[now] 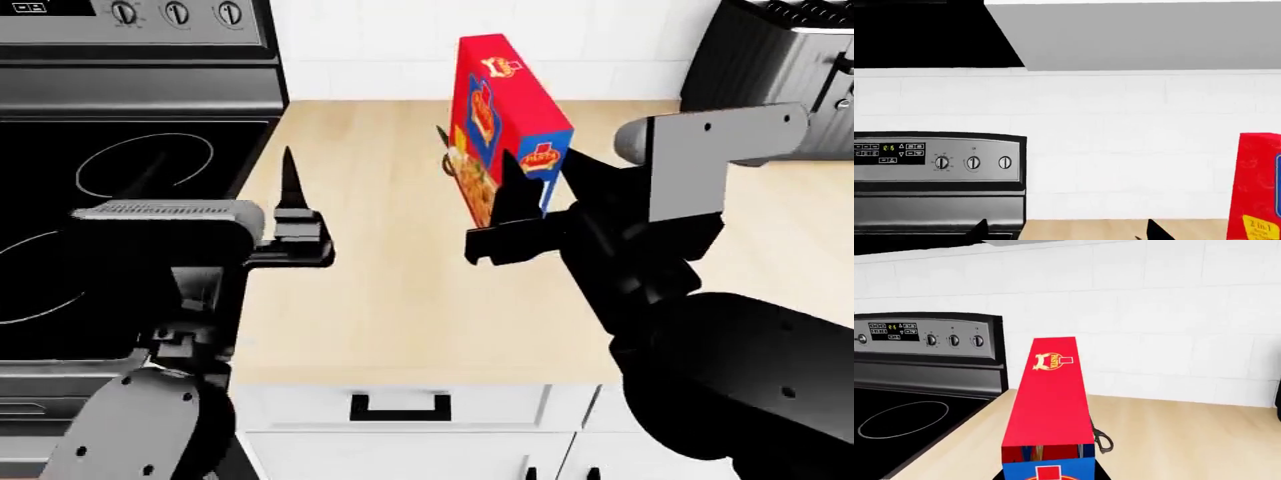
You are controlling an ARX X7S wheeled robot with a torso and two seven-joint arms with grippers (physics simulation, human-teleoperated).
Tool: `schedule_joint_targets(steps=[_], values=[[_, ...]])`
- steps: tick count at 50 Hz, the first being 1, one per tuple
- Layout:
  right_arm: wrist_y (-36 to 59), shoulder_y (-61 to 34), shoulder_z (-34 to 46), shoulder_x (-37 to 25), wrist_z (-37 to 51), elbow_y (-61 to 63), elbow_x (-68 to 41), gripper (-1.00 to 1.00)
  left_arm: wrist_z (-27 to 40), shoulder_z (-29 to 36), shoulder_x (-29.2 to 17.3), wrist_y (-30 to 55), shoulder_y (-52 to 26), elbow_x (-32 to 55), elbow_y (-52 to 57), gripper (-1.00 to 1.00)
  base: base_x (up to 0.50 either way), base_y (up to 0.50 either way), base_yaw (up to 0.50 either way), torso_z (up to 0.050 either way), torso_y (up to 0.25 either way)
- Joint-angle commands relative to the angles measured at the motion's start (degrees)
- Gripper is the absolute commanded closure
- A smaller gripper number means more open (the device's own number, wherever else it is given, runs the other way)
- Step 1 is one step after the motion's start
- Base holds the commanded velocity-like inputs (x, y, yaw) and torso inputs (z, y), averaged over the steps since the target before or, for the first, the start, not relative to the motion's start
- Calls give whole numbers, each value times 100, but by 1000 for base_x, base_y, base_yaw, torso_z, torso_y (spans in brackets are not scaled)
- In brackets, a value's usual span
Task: Pick the boxed food and jello cup from the counter and place them in the cabinets closest to them.
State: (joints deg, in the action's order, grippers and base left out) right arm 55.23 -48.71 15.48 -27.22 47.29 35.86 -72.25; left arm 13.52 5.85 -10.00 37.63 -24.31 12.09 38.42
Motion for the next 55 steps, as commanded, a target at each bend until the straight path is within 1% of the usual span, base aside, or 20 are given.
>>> schedule_joint_targets(steps=[1, 4, 6, 8, 9, 10, 11, 13, 15, 20, 25, 30, 33, 43, 55], values=[[457, -808, -420, -329, 696, 431, -893, 100, 125, -373, 696, -357, -2375, 141, -3607, -100, 0, 0, 0, 0, 0], [650, -1174, -372, -432, 832, 423, -1235, 100, 136, -230, 803, -949, -3192, -84, -5448, -100, 0, 0, 0, 0, 0], [802, -1464, -303, -473, 1088, 347, -1544, 100, 151, -174, 888, -1458, -3885, -187, -7164, -100, 0, 0, 0, 0, 0], [923, -1763, -218, -480, 1230, 216, -1840, 100, -81, -178, 972, -2278, -4694, -48, -8883, -100, 0, 0, 0, 0, 0], [978, -1911, -177, -486, 1287, 144, -1950, 100, -228, 8, 991, -2779, -5139, 18, -9742, -100, 0, 0, 0, 0, 0], [1038, -2051, -126, -486, 1317, 55, -2022, 100, -291, 428, 998, -3268, -5535, 186, -10601, -100, 0, 0, 0, 0, 15], [1096, -2177, -72, -485, 1339, -34, -2084, 100, -319, 725, 998, -3363, -5654, 311, -11334, -100, 0, 0, 0, 0, 0], [1181, -2377, 5, -486, 1401, -154, -2205, 100, -446, 976, 995, -3325, -5676, 342, -11339, -100, 0, 0, 0, 0, 0], [1188, -2472, 6, -499, 1417, -250, -2273, 100, -571, 1067, 995, -3350, -5648, 335, -11340, -100, 0, 0, 0, 0, 0], [1338, -2657, 169, -499, 1286, -547, -2204, 100, -718, 1365, 997, -3659, -5503, 445, -11340, -100, 455, 282, 0, 0, 0], [1448, -2870, 276, -525, 1404, -666, -2320, 100, -887, 1454, 996, -3849, -5386, 461, -11340, -100, 462, 275, 0, 0, 0], [1470, -2920, 340, -508, 1438, -656, -2340, 100, -1034, 1114, 990, -3875, -5364, 355, -11340, -100, 462, 291, 0, 0, 0], [1483, -2962, 371, -503, 1439, -656, -2348, 100, -1061, 1019, 993, -3881, -5353, 249, -11340, -100, 464, 332, 0, 0, 3], [1457, -2979, 378, -573, 1489, -630, -2332, 100, -994, 1059, 994, -3873, -5347, 180, -11340, -100, 470, 301, 0, 0, 1], [1270, -2774, 263, -595, 1218, -517, -2244, 100, -995, 983, 994, -3839, -5349, 137, -11340, -100, 500, 36, 0, 0, 1]])
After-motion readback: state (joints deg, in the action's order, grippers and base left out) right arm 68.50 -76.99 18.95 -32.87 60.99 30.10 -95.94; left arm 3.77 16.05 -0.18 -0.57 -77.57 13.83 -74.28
